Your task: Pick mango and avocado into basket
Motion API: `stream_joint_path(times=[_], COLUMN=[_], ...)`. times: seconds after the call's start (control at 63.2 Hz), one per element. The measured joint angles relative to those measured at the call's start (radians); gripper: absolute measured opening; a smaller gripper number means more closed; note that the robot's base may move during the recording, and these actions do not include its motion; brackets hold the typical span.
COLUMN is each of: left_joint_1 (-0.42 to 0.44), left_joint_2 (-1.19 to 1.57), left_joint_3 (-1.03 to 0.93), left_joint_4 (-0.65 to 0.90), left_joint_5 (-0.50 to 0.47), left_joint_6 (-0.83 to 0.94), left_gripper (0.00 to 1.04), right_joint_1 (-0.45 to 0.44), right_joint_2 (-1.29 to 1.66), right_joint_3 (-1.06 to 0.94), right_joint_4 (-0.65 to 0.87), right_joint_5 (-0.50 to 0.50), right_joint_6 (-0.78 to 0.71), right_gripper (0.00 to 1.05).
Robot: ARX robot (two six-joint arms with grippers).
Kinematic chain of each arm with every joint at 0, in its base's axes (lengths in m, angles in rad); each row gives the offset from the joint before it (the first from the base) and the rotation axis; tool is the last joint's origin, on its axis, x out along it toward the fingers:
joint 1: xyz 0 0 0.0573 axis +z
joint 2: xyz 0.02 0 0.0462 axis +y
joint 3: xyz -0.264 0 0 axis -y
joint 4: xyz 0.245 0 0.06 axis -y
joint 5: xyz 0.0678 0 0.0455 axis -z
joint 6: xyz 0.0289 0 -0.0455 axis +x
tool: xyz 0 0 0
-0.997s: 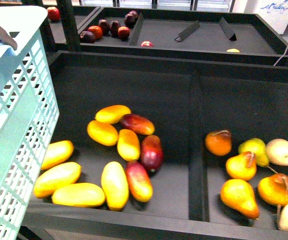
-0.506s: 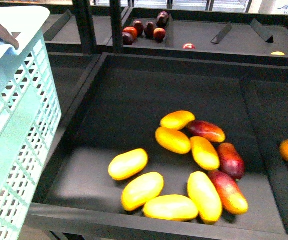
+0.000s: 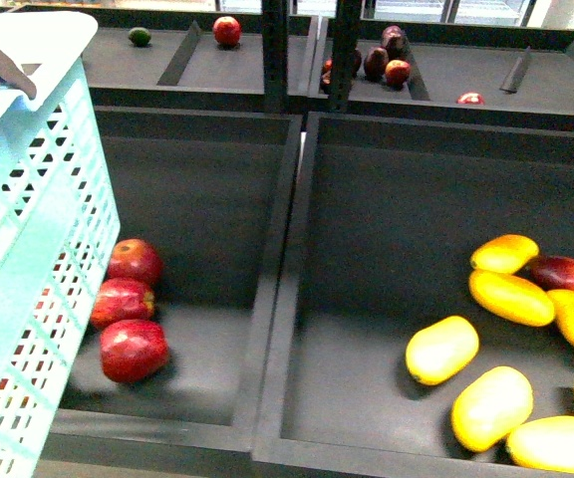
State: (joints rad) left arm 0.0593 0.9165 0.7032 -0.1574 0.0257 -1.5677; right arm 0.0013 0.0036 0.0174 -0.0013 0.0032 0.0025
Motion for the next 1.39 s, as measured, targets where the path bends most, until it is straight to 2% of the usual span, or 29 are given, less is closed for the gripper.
stream_joint_path(times=[0.585, 0.775, 0.791, 0.839, 0.854, 0.902, 1.013, 1.171, 1.392], left_joint_1=[0.007, 0.004, 0.006, 0.013, 0.005, -0.021, -0.123, -0.230, -0.412], left_joint_2=[0.001, 0.000, 0.002, 0.053, 0.079, 0.132, 0.298, 0.513, 0.720], left_joint_3=[0.001, 0.001, 0.003, 0.054, 0.070, 0.105, 0.206, 0.397, 0.641], left_joint_4=[0.000, 0.000, -0.007, -0.098, -0.099, -0.087, -0.030, -0.008, -0.115], left_joint_5=[-0.026, 0.003, 0.027, 0.196, 0.241, 0.295, 0.307, 0.262, 0.317], left_joint_6=[0.014, 0.003, 0.014, 0.182, 0.272, 0.401, 0.647, 0.740, 0.768], left_gripper=[0.13, 0.13, 0.13, 0.13, 0.13, 0.13, 0.13, 0.13, 0.13], right_joint_1=[-0.001, -0.002, -0.002, -0.002, -0.002, -0.002, -0.002, -0.002, -0.002], right_joint_2=[0.000, 0.000, 0.000, 0.000, 0.000, -0.001, 0.000, 0.000, 0.000], right_joint_3=[0.000, 0.000, 0.000, 0.000, 0.000, 0.000, 0.000, 0.000, 0.000], right_joint_4=[0.000, 0.000, 0.000, 0.000, 0.000, 0.000, 0.000, 0.000, 0.000], right_joint_5=[-0.009, -0.007, -0.007, -0.007, -0.004, -0.003, -0.004, -0.003, -0.003], right_joint_6=[0.000, 0.000, 0.000, 0.000, 0.000, 0.000, 0.000, 0.000, 0.000], right_gripper=[0.96, 0.96, 0.96, 0.96, 0.96, 0.96, 0.96, 0.96, 0.96])
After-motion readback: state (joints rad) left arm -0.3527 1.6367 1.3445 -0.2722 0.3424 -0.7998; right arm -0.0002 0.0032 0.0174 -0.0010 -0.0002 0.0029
